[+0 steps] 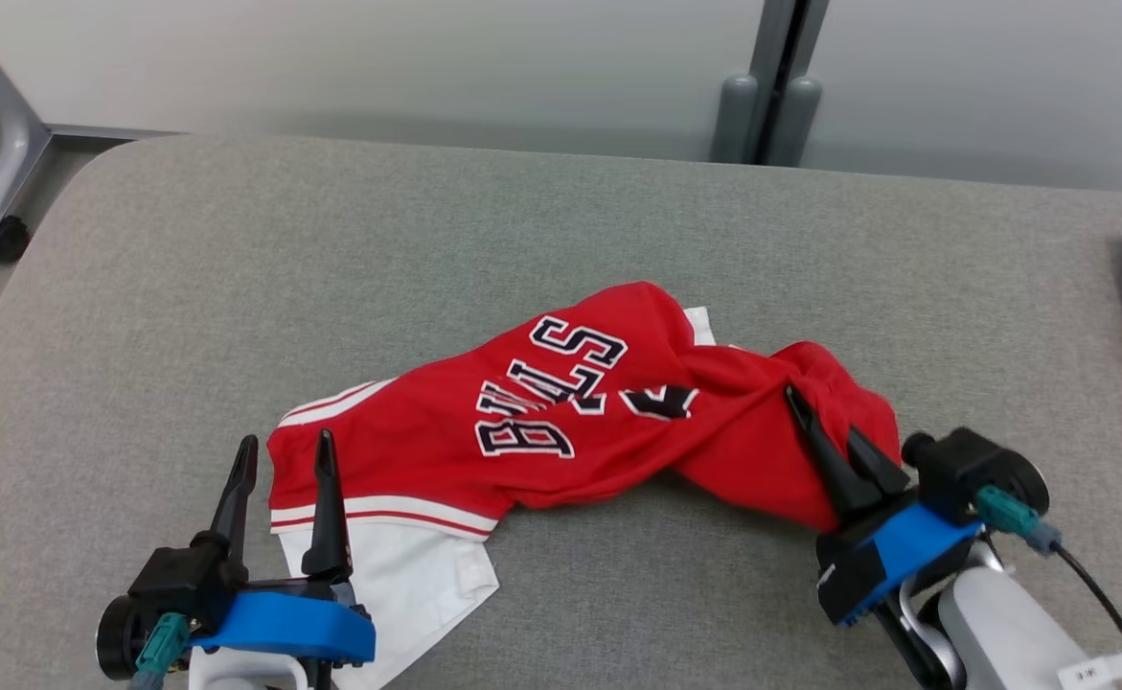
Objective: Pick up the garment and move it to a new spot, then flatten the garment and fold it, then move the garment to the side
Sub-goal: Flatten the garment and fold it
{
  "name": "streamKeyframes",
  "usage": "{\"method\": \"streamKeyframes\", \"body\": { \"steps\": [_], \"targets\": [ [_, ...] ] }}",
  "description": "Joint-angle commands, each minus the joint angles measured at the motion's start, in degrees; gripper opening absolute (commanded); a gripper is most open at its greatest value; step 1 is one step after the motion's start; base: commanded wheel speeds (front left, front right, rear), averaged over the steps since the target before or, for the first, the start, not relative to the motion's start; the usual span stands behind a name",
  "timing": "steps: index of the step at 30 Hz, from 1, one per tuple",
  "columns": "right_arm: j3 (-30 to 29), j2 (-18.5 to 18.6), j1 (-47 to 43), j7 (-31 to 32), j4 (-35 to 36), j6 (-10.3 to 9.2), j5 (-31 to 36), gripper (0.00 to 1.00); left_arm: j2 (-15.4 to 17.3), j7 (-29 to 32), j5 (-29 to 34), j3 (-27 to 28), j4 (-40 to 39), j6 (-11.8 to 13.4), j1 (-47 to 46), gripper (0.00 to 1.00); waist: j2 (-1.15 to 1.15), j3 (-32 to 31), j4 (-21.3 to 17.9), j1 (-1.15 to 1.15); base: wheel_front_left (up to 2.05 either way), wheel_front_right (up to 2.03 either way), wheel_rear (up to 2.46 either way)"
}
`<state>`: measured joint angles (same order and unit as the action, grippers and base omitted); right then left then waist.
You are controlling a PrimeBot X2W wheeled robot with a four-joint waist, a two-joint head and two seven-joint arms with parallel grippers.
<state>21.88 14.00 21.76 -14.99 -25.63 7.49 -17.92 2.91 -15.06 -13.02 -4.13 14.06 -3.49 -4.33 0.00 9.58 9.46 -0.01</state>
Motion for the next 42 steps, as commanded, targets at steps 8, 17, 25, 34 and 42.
{"method": "streamKeyframes", "body": {
  "steps": [8, 17, 25, 34, 42],
  "targets": [
    [-4.6, -0.5, -15.1, -0.3, 9.3, 0.01, 1.7, 0.0, 0.0, -0.2, 0.5, 1.2, -0.2, -0.3, 1.8, 1.0, 0.0, -2.2, -3.8, 0.01, 0.0, 0.0, 0.0],
    [-7.7, -3.3, -22.3, -0.3, 12.8, 0.01, 3.4, 1.0, 0.0, -0.2, 0.5, 1.8, -0.2, -0.4, 2.7, 1.0, 0.0, -2.8, -6.0, 0.01, 0.0, 0.0, 0.0],
    [-11.5, -4.2, -22.2, -0.3, 16.4, 0.01, 4.0, 1.0, 0.0, -0.2, 1.0, 2.4, -0.2, -0.5, 2.6, 1.0, 0.0, -3.5, -7.6, 0.01, 0.0, 0.0, 0.0],
    [-17.6, -5.9, -25.2, -0.2, 19.7, 0.02, 5.4, 1.0, 0.0, -0.2, 1.7, 4.1, -0.1, -1.0, 4.0, 1.0, 0.0, -5.0, -8.7, 0.01, 0.0, 0.0, 0.0],
    [-23.7, -7.6, -31.0, -0.2, 18.7, 0.01, 6.8, 1.0, 0.0, -0.2, 3.9, 6.3, -0.2, -1.5, 5.4, 1.0, 0.0, -6.0, -9.3, 0.01, 0.0, 0.0, 0.0]
  ]
}}
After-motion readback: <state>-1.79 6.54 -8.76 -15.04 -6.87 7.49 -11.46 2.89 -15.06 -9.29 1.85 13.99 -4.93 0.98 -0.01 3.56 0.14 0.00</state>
